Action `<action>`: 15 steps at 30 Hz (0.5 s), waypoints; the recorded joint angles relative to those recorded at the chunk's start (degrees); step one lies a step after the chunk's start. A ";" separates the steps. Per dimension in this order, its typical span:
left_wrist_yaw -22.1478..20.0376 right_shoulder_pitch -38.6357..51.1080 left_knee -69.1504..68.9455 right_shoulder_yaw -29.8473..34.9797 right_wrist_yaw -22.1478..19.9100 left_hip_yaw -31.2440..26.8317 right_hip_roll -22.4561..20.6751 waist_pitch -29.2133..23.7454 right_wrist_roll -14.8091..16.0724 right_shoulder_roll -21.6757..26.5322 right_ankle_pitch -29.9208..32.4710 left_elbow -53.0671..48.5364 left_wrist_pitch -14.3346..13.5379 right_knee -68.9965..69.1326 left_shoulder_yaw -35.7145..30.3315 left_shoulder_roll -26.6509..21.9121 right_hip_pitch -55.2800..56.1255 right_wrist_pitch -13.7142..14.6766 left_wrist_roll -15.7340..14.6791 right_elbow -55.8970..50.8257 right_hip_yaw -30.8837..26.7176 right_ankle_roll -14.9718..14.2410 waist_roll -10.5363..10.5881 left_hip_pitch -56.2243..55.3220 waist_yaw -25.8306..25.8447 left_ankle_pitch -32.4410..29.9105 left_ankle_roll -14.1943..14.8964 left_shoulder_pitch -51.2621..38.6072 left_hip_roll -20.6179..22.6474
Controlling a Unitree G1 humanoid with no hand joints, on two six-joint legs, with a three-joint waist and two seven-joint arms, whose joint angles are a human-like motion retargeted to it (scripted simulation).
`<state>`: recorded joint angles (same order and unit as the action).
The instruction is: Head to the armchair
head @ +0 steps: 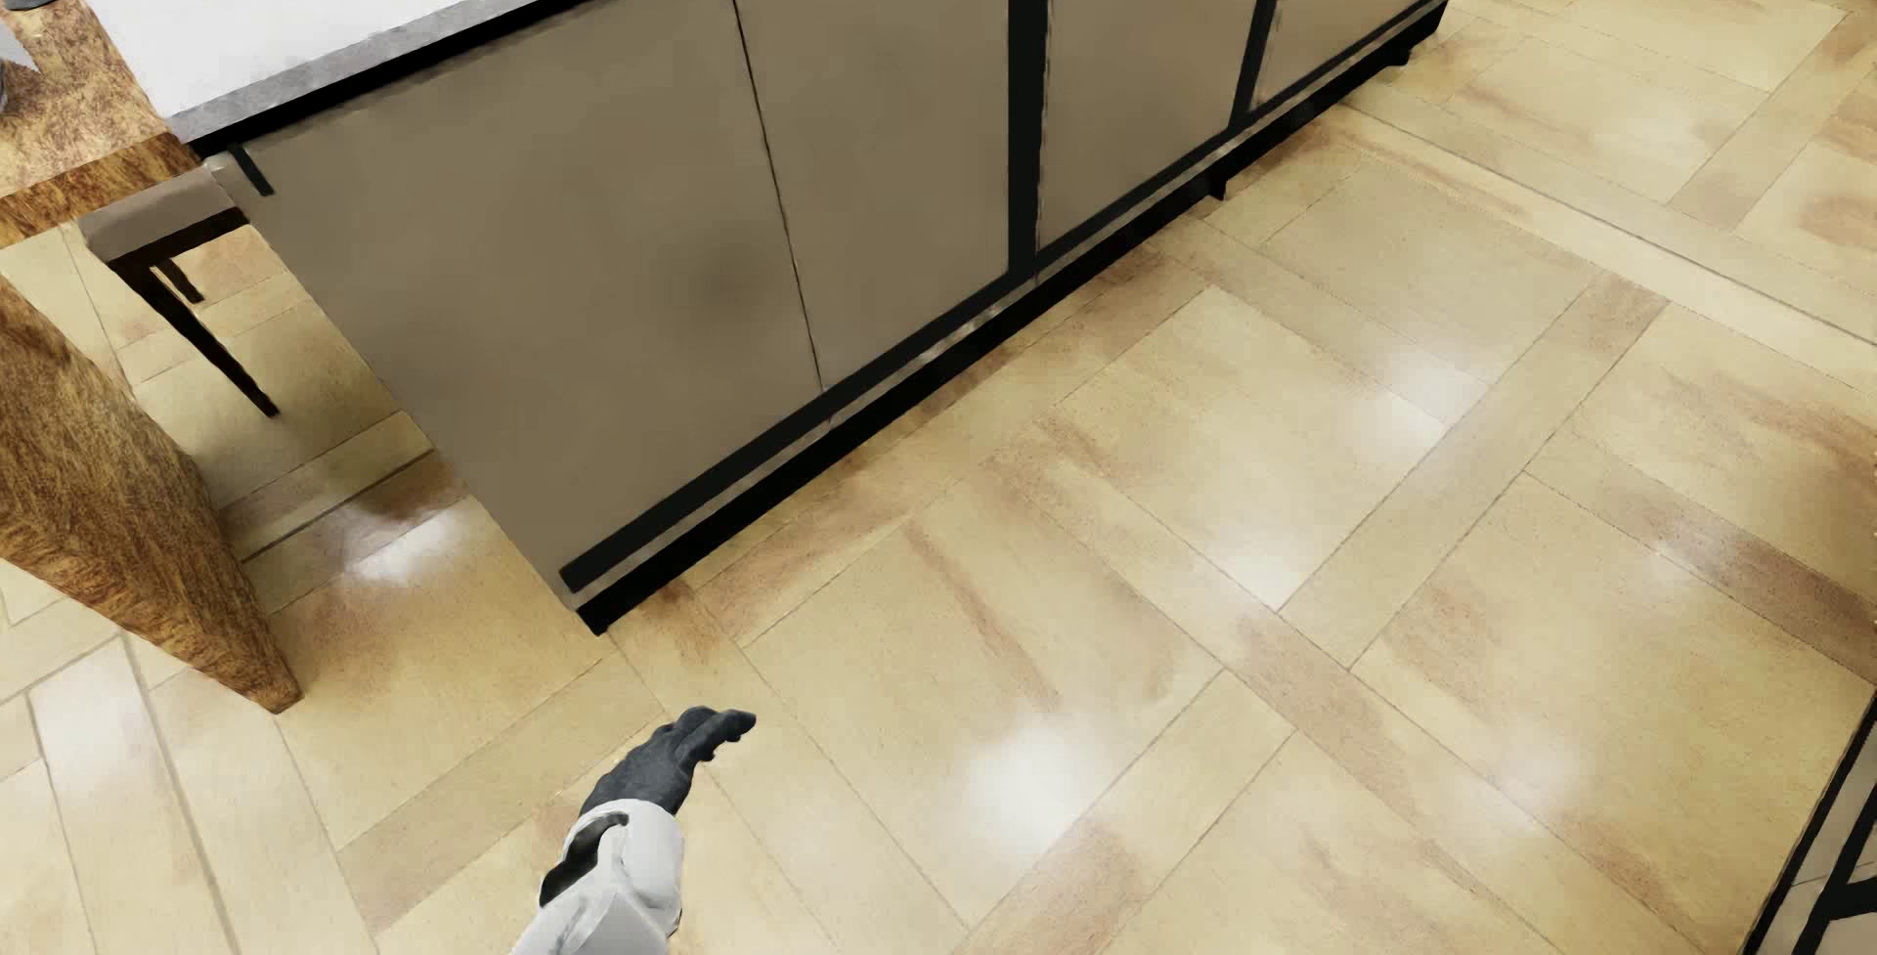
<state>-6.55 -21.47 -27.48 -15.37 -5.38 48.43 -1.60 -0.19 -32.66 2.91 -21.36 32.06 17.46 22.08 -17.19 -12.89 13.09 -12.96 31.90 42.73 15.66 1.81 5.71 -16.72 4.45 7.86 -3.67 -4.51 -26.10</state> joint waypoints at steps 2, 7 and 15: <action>0.31 1.94 0.09 0.08 -0.66 0.47 -0.63 -0.24 -1.60 -2.74 0.14 8.70 3.56 0.22 -3.11 2.68 0.36 1.37 1.67 0.14 -0.70 0.39 0.27 0.06 0.11 -0.65 -0.25 0.91 -0.63; 5.48 7.35 -3.03 2.99 0.28 0.80 -2.82 -0.62 -7.80 -5.18 0.34 22.36 5.01 0.81 -8.40 -0.21 1.88 7.78 -0.61 -0.86 -1.70 1.04 1.06 -1.42 -0.07 -0.44 0.20 8.50 -4.28; -6.82 8.80 -0.54 2.45 0.03 -6.32 -0.66 0.03 -9.57 -1.97 0.17 20.71 2.54 -0.94 -4.58 -3.67 0.42 7.76 -6.87 -0.67 5.29 2.05 0.40 -5.06 -1.64 -2.15 0.12 12.20 0.06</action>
<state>-13.38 -12.67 -28.02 -12.92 -5.35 42.11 -2.25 -0.16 -42.23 0.94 -21.19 52.78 20.00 21.14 -21.77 -16.56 13.52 -5.20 25.03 42.06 20.95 3.86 6.11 -21.77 2.81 5.71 -3.56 7.69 -26.04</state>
